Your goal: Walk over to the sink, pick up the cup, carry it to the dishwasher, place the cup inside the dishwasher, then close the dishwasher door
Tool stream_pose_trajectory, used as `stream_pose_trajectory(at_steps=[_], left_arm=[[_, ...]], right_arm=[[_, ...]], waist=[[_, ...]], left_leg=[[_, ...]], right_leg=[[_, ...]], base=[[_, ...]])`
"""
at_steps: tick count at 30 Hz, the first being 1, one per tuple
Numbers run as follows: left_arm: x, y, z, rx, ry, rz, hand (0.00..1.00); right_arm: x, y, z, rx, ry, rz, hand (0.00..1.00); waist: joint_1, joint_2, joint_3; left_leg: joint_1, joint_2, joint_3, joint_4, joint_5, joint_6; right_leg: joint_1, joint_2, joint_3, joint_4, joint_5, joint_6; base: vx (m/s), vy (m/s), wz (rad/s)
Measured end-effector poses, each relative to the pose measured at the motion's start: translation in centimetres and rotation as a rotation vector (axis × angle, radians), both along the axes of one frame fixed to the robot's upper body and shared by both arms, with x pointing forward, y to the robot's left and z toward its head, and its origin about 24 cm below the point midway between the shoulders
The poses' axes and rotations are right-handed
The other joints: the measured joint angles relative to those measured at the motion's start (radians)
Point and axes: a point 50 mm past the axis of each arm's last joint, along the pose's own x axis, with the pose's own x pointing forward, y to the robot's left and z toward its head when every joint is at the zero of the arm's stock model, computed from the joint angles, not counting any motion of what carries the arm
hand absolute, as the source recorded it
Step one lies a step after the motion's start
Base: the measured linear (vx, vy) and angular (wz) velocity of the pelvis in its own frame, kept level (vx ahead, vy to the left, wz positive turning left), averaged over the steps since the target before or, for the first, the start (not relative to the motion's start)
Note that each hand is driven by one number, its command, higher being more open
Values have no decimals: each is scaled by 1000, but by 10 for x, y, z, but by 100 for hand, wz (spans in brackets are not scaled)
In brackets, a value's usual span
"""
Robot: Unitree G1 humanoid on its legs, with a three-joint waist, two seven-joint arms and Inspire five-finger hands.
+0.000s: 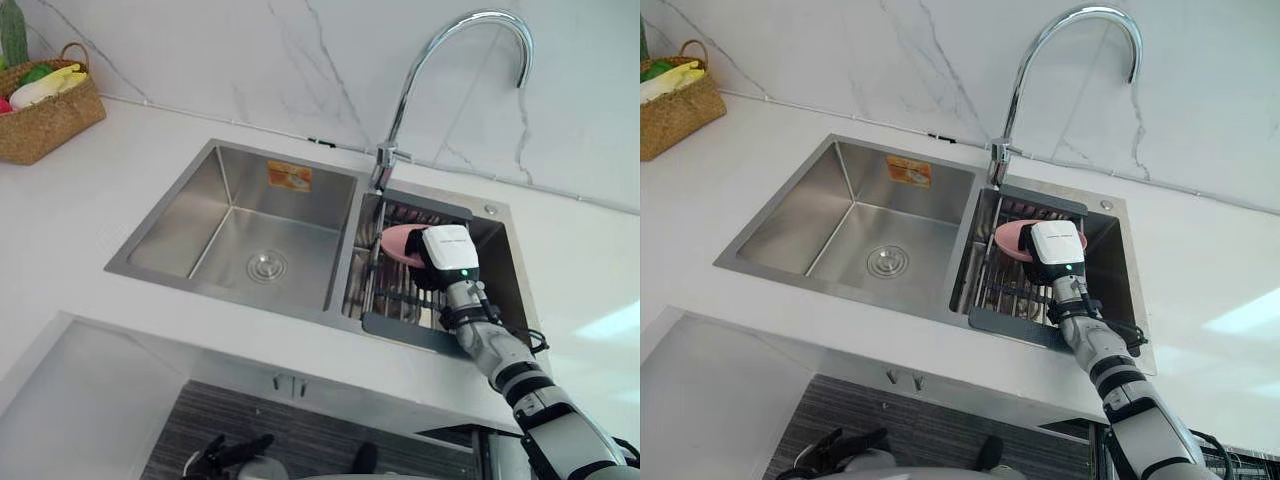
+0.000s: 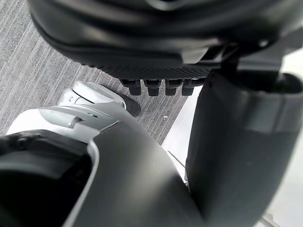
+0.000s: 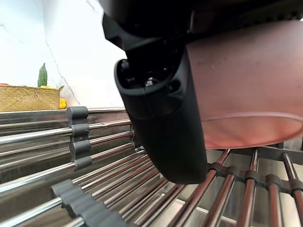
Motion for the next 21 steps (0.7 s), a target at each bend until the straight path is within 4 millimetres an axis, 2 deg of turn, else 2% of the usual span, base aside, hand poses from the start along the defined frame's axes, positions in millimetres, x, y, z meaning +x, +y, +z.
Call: stream_pose_trajectory(at_steps=[4,8,13,18,21], left_arm=[[0,0,0,0,-2,-1,100],[-4,1,0,5,0,3,100],[-8,1,-1,11,12,-3,100],[-14,0,-2,7,34,0,100],[-19,0,-4,8,61,-2,100]], right_arm=[[-1,-4,4,-21,-21,36,0],[-1,-3,18,-43,-90,98,0],[-1,2,65,-27,-332,178,0],[-13,-14,138,-59,-631,186,0],[-25,-21,160,-74,-727,185,0]], waist=[[-3,1,0],[-23,1,0],[-58,4,-1],[-91,9,-6],[-117,13,-21]], left_leg=[[2,0,6,0,0,0],[11,1,24,-1,-2,3],[31,-1,67,3,-11,7],[53,-4,119,19,-30,13],[66,-4,146,21,-40,13]], right_leg=[[-2,1,7,0,0,0],[-5,2,27,0,1,-1],[-12,4,71,0,10,-2],[-12,7,121,0,18,0],[-13,12,144,0,20,1]], base=[[-4,2,-4],[-1,4,-14],[-18,18,-25],[-22,23,-27],[-13,21,-29]])
